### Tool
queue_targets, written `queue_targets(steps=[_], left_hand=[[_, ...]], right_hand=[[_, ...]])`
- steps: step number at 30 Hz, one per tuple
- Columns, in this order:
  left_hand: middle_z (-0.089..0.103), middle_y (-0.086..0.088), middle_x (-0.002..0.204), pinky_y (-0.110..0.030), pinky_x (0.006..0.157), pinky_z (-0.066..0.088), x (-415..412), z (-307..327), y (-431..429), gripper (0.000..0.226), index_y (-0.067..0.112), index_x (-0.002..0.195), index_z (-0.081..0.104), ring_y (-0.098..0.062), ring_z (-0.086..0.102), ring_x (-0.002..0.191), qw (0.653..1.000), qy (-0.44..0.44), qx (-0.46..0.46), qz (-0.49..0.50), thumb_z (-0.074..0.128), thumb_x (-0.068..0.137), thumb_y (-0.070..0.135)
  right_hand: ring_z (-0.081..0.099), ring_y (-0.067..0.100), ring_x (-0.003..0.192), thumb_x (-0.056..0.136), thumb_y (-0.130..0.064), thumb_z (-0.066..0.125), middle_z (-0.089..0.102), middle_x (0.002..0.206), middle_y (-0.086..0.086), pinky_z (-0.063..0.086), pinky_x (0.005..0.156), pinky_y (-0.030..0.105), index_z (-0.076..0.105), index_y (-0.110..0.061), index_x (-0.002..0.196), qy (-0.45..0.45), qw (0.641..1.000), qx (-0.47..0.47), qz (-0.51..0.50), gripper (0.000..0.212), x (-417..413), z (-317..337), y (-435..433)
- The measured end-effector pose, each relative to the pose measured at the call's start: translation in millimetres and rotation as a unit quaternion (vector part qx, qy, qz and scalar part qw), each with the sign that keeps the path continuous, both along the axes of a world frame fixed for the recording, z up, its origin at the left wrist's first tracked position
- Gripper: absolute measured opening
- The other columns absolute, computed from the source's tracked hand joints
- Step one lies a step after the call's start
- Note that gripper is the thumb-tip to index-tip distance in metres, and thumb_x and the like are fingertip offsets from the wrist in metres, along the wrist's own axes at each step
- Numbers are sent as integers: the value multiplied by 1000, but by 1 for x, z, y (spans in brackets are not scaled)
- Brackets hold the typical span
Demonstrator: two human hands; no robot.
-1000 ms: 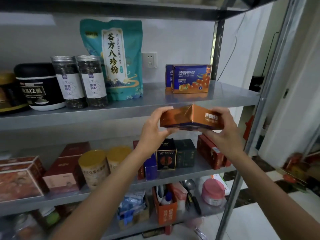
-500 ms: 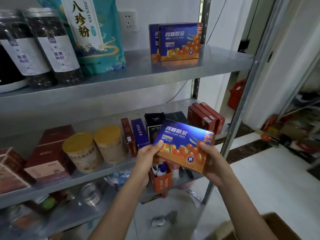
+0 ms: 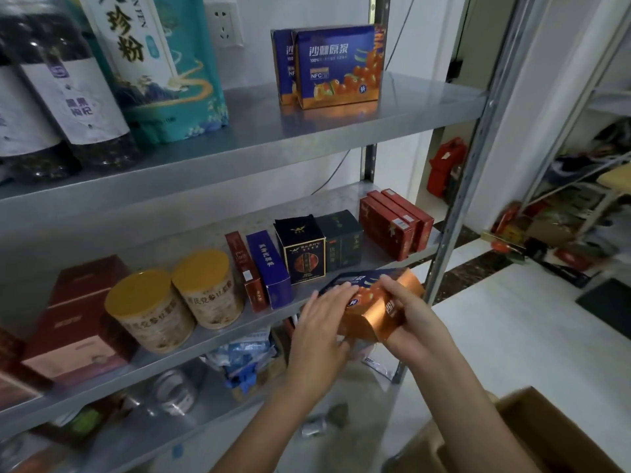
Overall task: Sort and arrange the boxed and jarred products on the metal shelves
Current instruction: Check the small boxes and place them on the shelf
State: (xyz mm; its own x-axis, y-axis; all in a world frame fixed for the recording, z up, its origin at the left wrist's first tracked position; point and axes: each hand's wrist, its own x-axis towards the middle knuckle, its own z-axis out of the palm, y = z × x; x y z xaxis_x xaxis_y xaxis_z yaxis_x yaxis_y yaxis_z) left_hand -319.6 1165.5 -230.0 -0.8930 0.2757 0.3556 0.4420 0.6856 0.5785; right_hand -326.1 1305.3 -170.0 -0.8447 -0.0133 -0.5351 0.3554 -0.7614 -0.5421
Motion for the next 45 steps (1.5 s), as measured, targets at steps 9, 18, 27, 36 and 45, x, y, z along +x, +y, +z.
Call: queue_targets(steps=[9, 18, 27, 36, 45], left_hand=[[71, 19, 104, -45, 94, 52, -5, 33, -9, 43, 38, 106, 59, -12, 66, 106, 907, -331, 261, -21, 80, 76, 16], [72, 8, 108, -46, 96, 52, 4, 42, -12, 43, 30, 106, 62, -13, 66, 107, 887, -380, 231, -124, 82, 74, 11], [66, -7, 120, -56, 98, 48, 6, 45, -10, 66, 22, 119, 59, -26, 63, 114, 860, -389, 308, -119, 85, 58, 26], [71, 8, 112, -42, 93, 54, 6, 42, -11, 59, 32, 120, 53, -14, 66, 108, 849, -409, 296, -157, 80, 67, 27], [69, 14, 113, -31, 86, 56, 0, 43, -15, 54, 38, 117, 53, -9, 65, 110, 842, -422, 278, -187, 79, 71, 30]], right_hand=[[61, -2, 106, 78, -44, 67, 59, 120, -19, 55, 67, 16, 55, -50, 122, 265, 885, 378, 66, 46, 6, 8, 43], [60, -5, 86, 76, -48, 57, 69, 86, -19, 48, 64, 7, 75, -44, 76, 330, 799, 501, 30, 18, 11, 32, 65], [64, 5, 103, 72, -57, 73, 71, 97, -17, 52, 65, 12, 76, -39, 81, 355, 815, 451, 85, 21, 26, 27, 68], [65, -1, 95, 65, -41, 67, 72, 87, -20, 52, 68, 10, 73, -26, 81, 320, 811, 488, 50, 23, 26, 23, 73], [62, -7, 98, 70, -29, 68, 69, 91, -27, 51, 62, 10, 73, -25, 86, 325, 803, 498, 43, 17, 23, 18, 72]])
